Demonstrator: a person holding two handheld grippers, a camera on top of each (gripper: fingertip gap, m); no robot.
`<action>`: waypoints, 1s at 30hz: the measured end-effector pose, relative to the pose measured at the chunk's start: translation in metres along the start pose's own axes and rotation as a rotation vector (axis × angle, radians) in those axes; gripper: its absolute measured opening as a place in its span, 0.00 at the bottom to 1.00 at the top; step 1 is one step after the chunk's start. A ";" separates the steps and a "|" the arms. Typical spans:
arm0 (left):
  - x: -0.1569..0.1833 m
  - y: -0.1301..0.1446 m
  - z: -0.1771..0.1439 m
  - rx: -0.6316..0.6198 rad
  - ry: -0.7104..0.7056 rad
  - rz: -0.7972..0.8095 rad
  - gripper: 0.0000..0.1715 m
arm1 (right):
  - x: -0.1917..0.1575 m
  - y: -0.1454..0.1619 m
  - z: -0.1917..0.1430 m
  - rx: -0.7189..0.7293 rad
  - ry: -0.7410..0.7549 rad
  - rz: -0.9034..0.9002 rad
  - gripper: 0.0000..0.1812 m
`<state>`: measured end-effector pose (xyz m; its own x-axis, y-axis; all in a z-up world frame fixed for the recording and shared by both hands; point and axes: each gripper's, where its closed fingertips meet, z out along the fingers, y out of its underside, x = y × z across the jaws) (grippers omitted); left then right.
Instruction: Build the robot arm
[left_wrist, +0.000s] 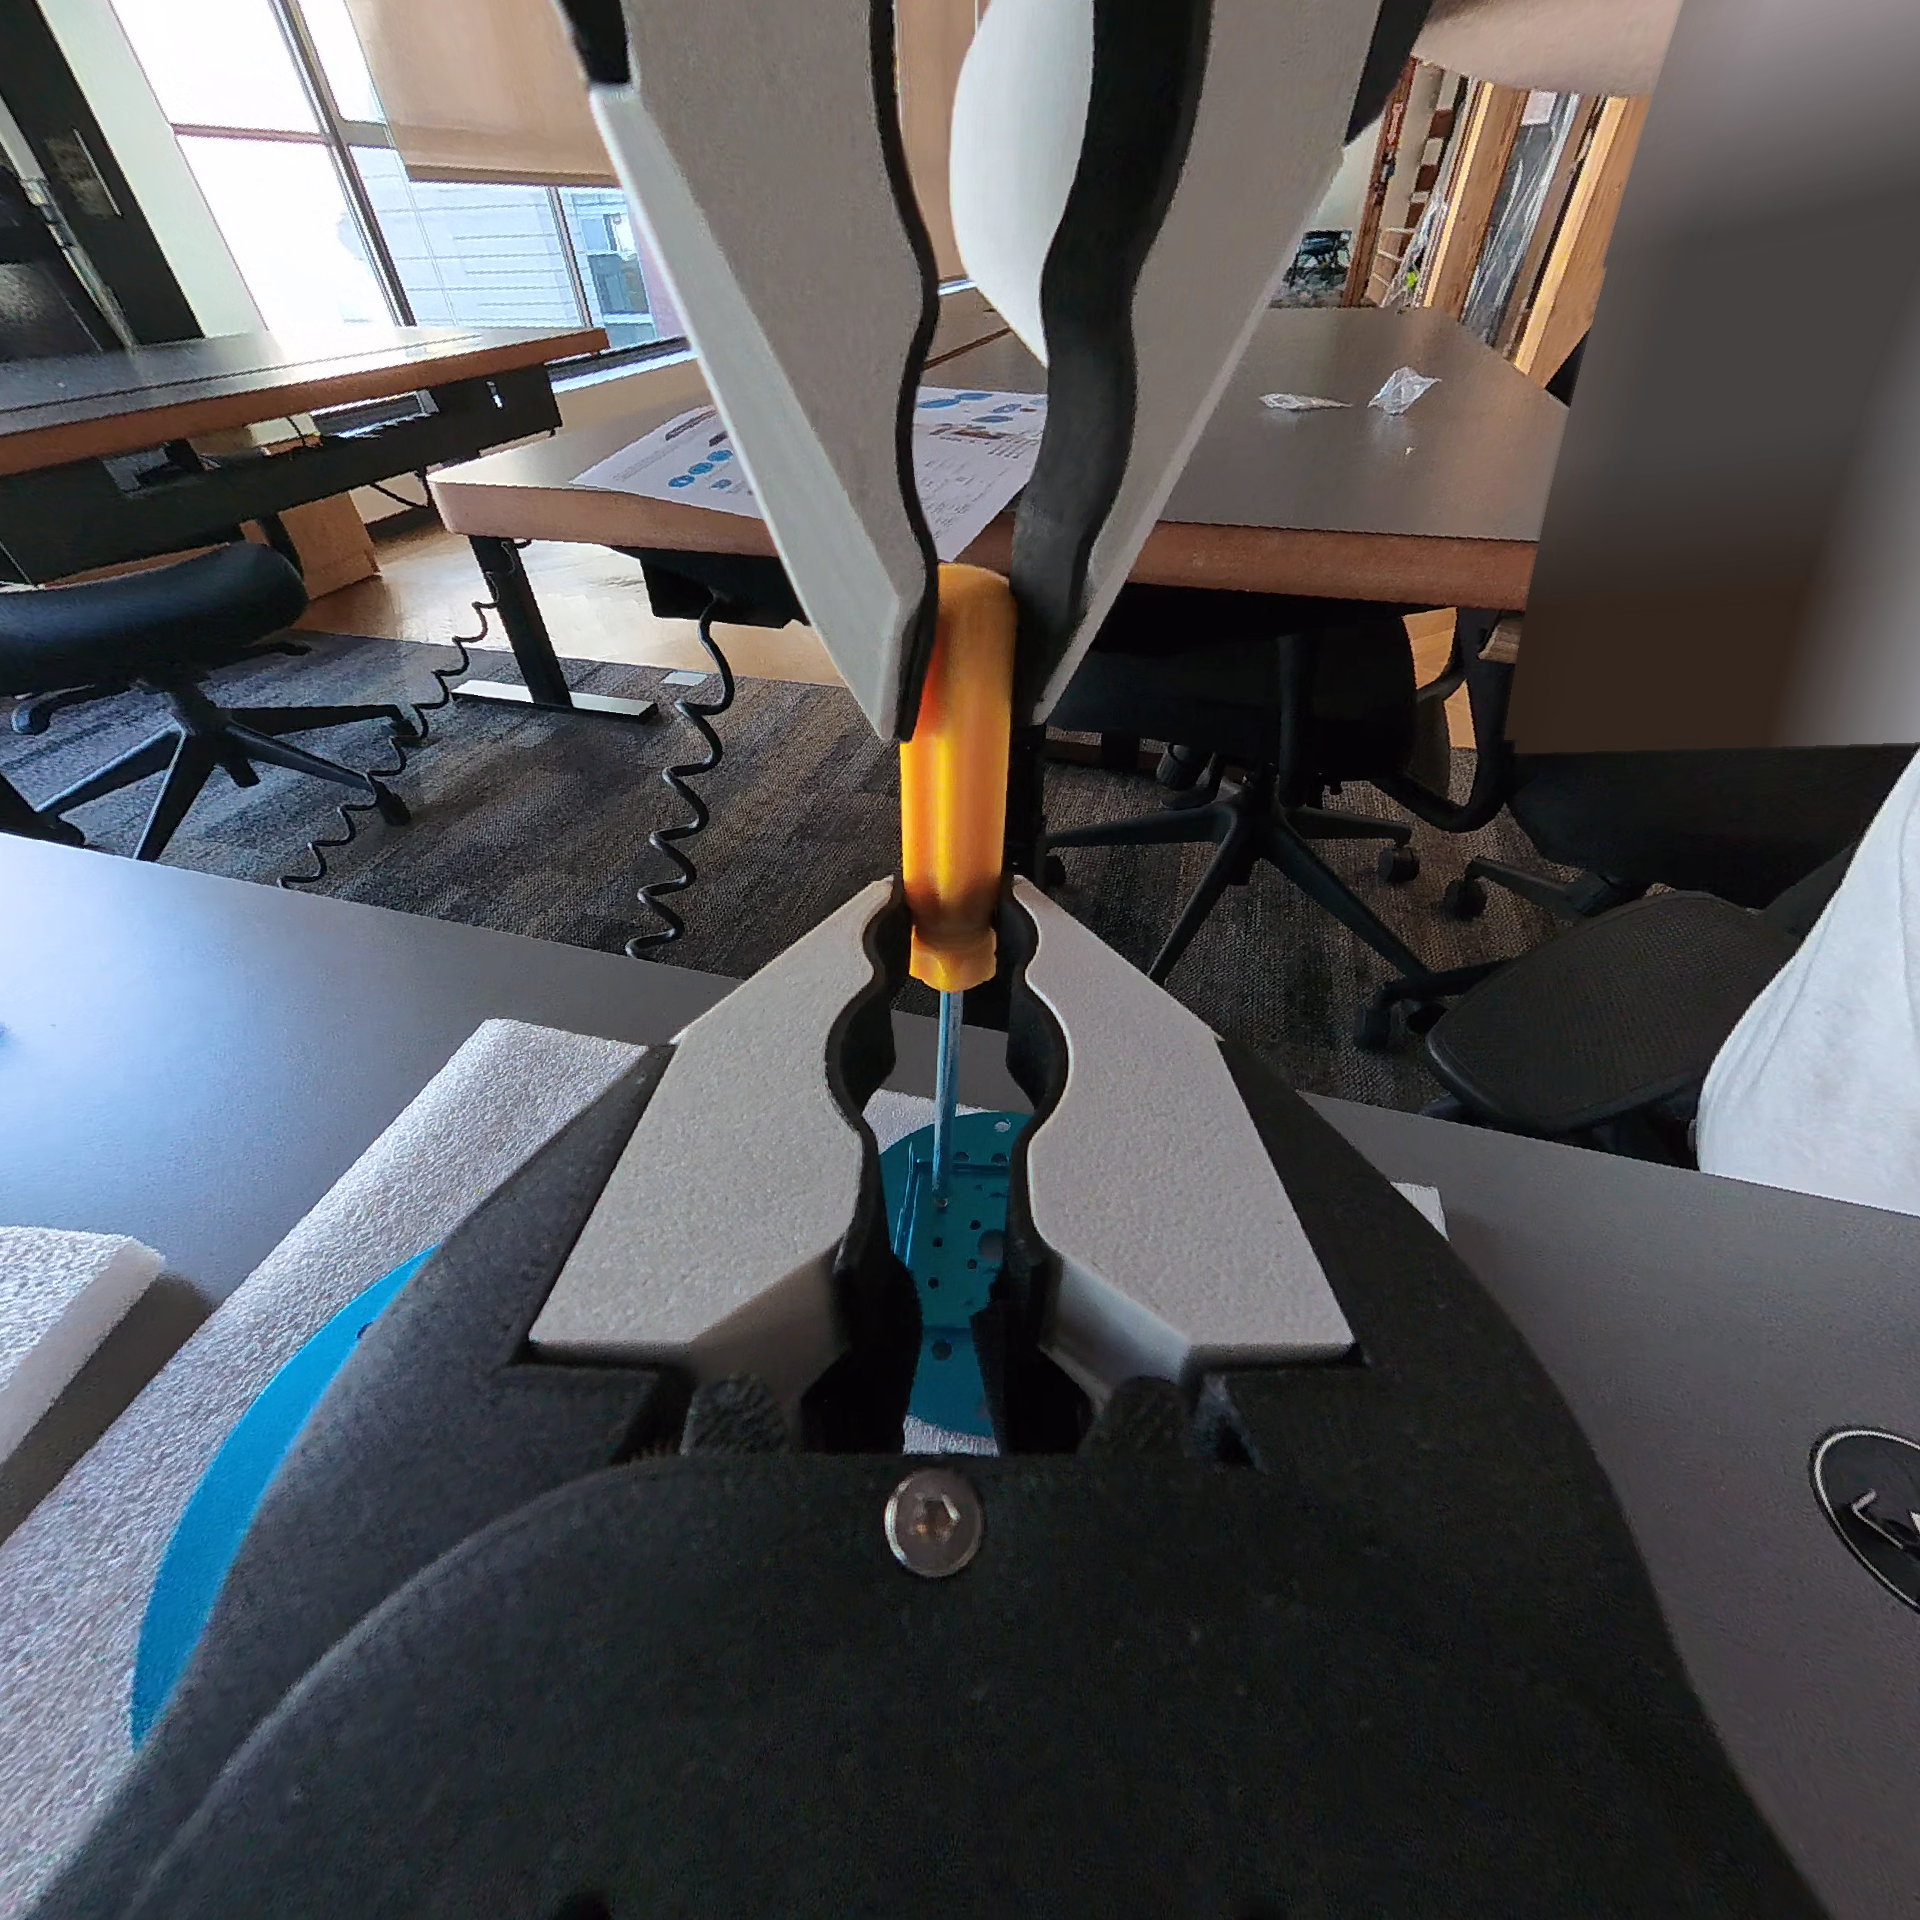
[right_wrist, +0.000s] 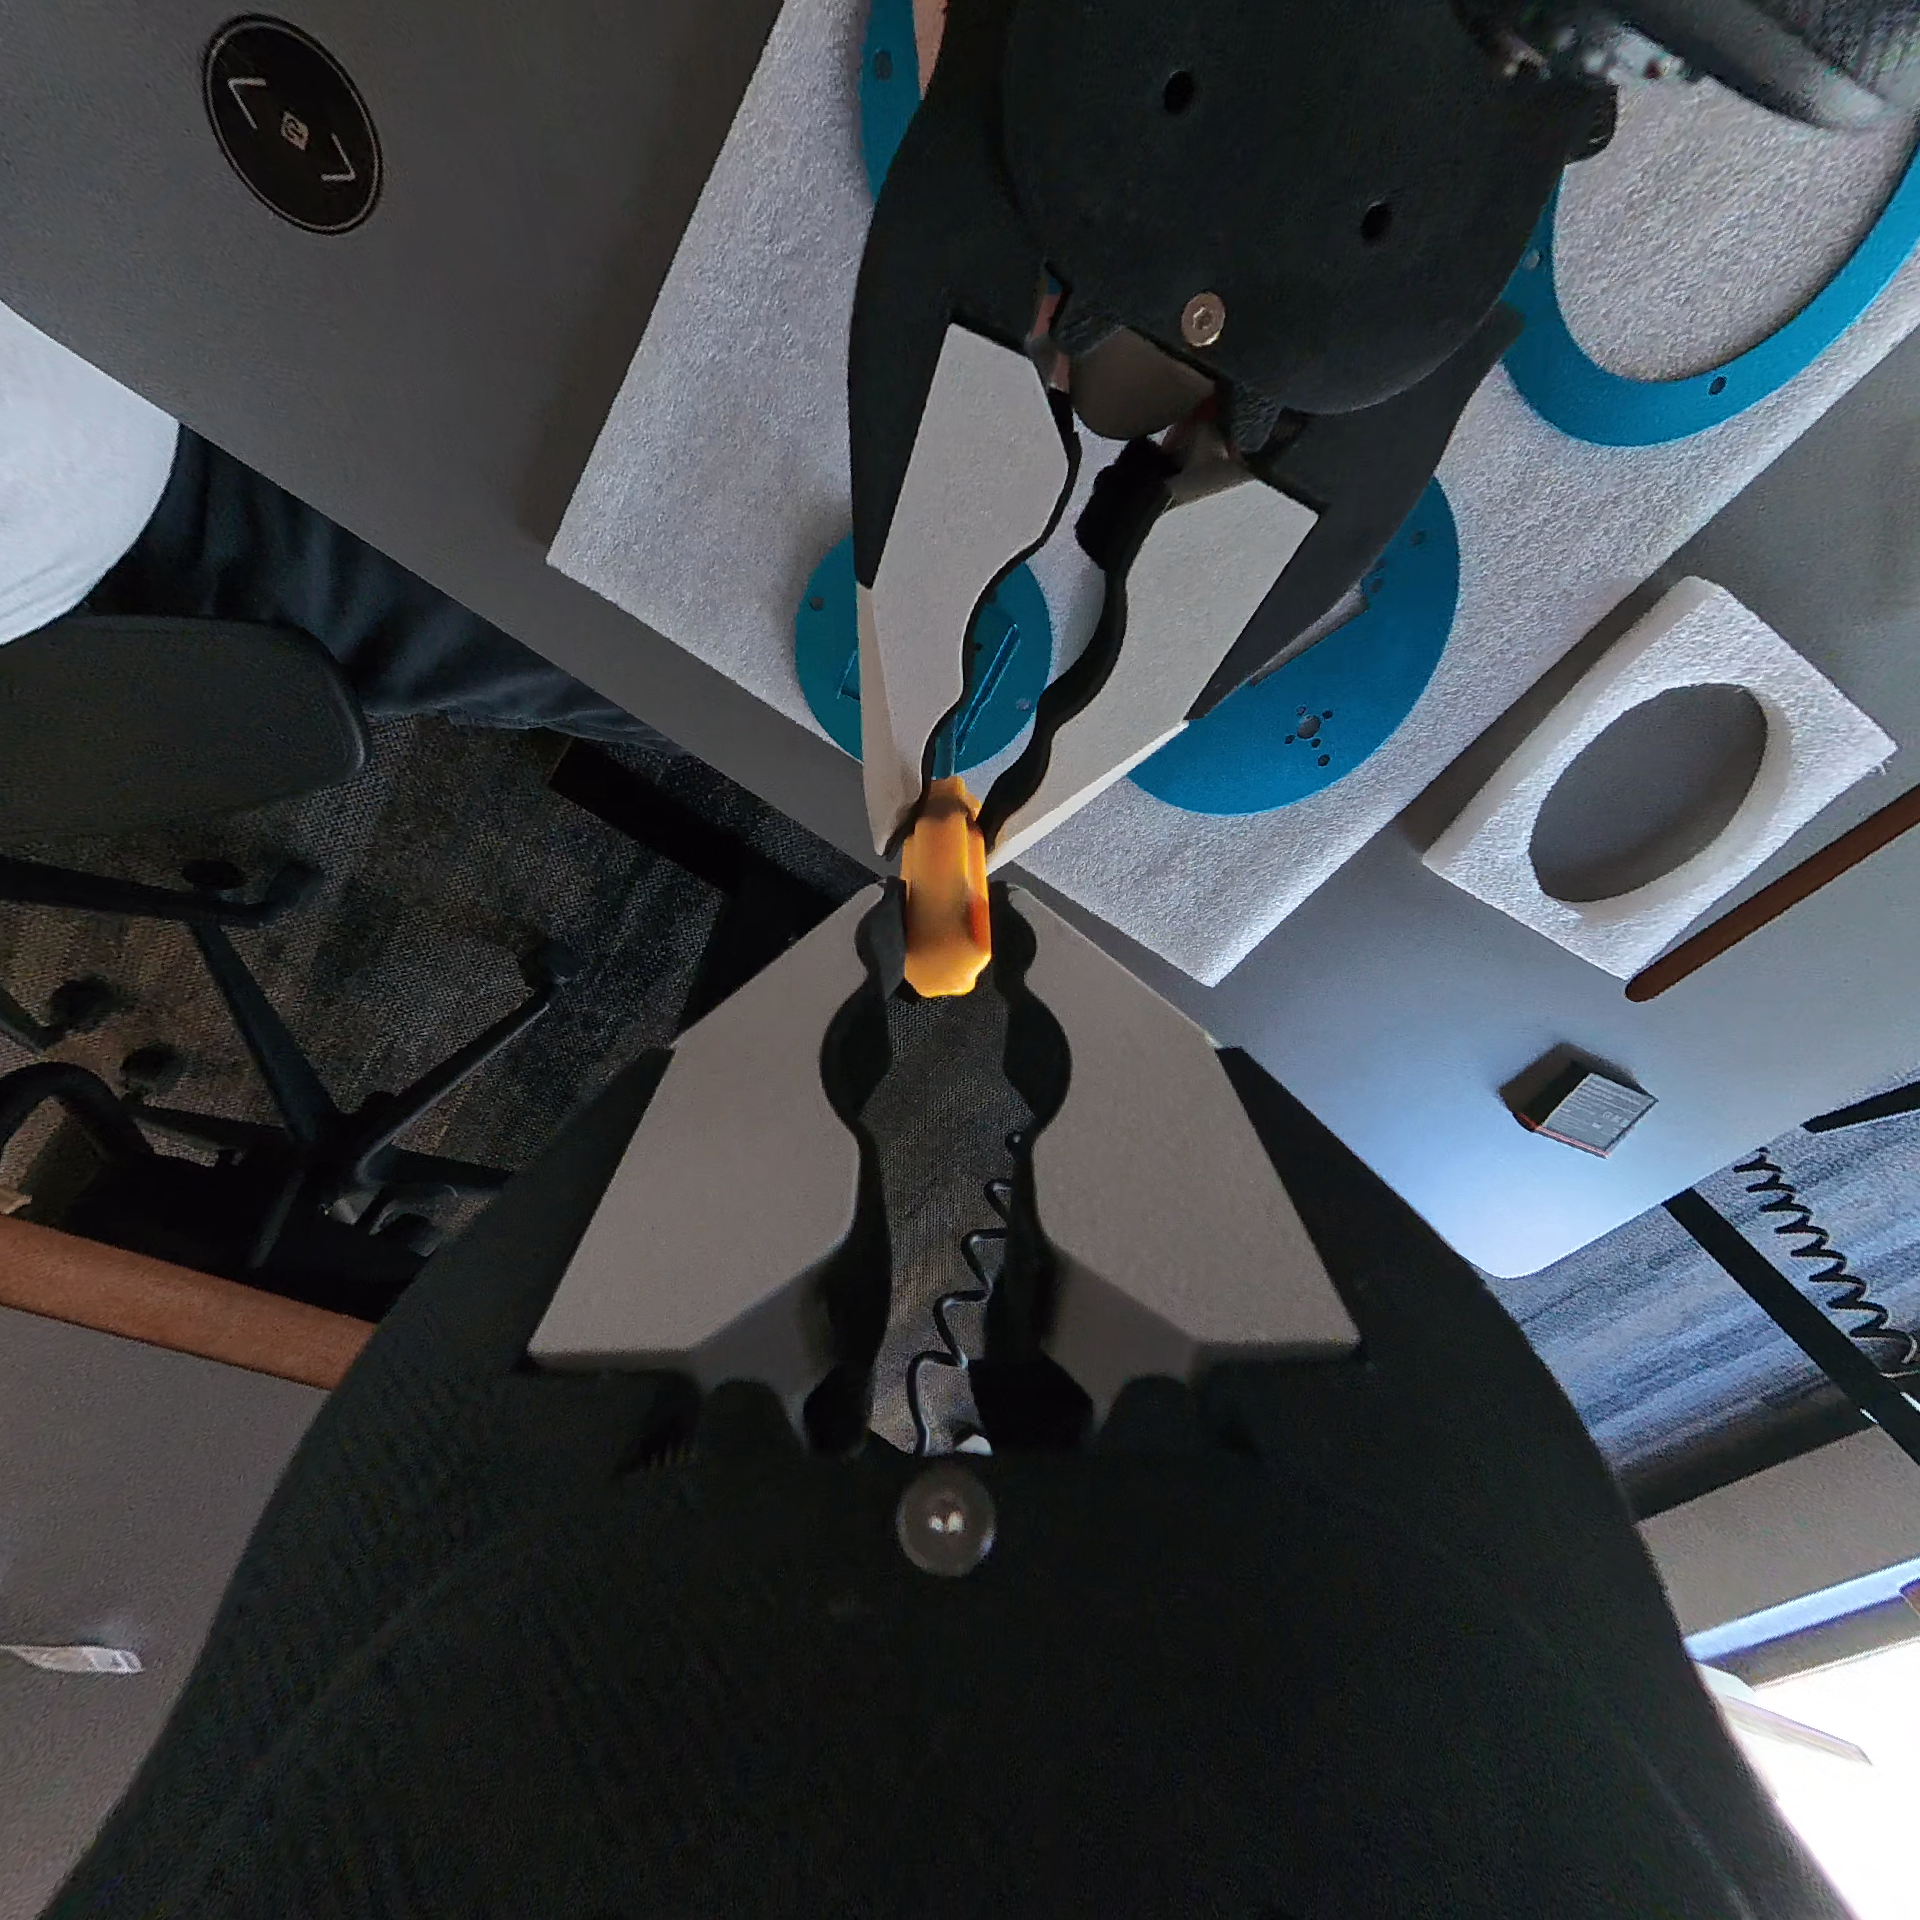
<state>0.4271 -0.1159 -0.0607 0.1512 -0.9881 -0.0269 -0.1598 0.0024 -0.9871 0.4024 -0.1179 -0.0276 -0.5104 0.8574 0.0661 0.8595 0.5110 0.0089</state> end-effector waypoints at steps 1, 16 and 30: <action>0.000 0.000 0.000 0.001 0.000 0.001 0.08 | 0.000 0.000 0.000 -0.004 0.002 -0.007 0.08; -0.001 0.000 -0.001 0.001 -0.005 -0.005 0.08 | 0.002 0.000 0.001 -0.038 -0.024 0.045 0.08; 0.000 0.001 -0.002 0.001 -0.001 -0.001 0.09 | 0.003 0.001 0.001 -0.112 -0.042 0.455 0.08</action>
<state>0.4255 -0.1163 -0.0612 0.1523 -0.9880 -0.0258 -0.1591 0.0012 -0.9873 0.4019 -0.1146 -0.0282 -0.0793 0.9957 0.0481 0.9926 0.0744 0.0958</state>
